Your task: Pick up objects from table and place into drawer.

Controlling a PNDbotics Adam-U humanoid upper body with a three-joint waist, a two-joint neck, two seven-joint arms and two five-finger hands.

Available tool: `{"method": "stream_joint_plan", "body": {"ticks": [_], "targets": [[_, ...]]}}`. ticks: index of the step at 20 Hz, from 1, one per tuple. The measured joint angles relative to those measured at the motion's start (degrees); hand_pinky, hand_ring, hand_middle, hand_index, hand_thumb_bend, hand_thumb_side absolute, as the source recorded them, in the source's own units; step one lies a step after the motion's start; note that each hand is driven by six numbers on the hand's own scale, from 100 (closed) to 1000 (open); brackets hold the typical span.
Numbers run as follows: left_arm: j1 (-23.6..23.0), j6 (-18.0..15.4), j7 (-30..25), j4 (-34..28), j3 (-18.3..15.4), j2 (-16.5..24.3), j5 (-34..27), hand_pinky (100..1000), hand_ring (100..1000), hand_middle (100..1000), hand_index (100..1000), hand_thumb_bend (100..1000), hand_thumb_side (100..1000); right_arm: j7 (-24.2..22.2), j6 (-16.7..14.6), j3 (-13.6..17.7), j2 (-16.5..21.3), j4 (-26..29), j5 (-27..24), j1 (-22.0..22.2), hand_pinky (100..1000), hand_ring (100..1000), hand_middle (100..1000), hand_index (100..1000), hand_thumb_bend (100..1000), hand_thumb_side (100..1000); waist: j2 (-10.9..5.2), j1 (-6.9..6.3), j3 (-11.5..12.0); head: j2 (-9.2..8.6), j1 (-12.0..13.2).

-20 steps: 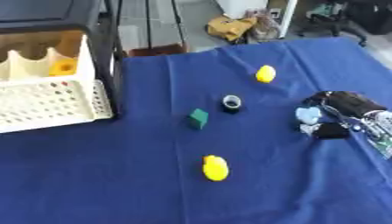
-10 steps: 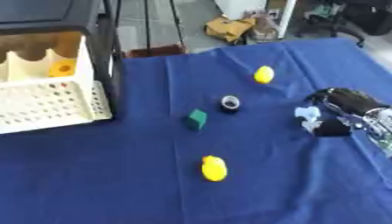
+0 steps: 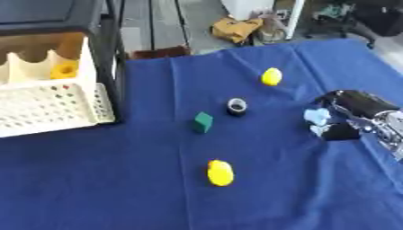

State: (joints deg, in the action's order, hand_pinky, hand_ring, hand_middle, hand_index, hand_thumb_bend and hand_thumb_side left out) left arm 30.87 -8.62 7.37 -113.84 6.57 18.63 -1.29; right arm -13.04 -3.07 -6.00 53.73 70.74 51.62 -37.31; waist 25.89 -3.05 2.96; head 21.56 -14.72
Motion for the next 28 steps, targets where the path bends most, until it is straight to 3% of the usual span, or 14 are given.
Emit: {"method": "stream_joint_plan", "body": {"ticks": [10, 19, 28], "targets": [[0.01, -0.15, 0.05, 0.0, 0.04, 0.0, 0.0, 499, 752, 699, 933, 110, 1000, 0.45, -0.42, 0.03, -0.03, -0.84, 1.02, 0.01, 639, 859, 669, 847, 268, 798, 0.0, -0.03, 0.12, 0.0, -0.05], [0.01, -0.24, 0.14, 0.0, 0.31, -0.01, 0.31, 499, 753, 700, 932, 109, 1000, 0.2, -0.62, 0.02, -0.04, -1.12, 0.77, -0.05, 609, 827, 431, 801, 236, 773, 0.0, -0.1, -0.33, 0.0, -0.33], [0.01, -0.37, 0.31, 0.0, 0.32, -0.02, 0.39, 499, 755, 701, 932, 109, 1000, -0.35, -1.14, 0.05, -0.07, -1.12, -1.45, -0.09, 569, 794, 355, 768, 197, 722, 0.0, -0.25, -0.61, 0.0, -0.52]]}}
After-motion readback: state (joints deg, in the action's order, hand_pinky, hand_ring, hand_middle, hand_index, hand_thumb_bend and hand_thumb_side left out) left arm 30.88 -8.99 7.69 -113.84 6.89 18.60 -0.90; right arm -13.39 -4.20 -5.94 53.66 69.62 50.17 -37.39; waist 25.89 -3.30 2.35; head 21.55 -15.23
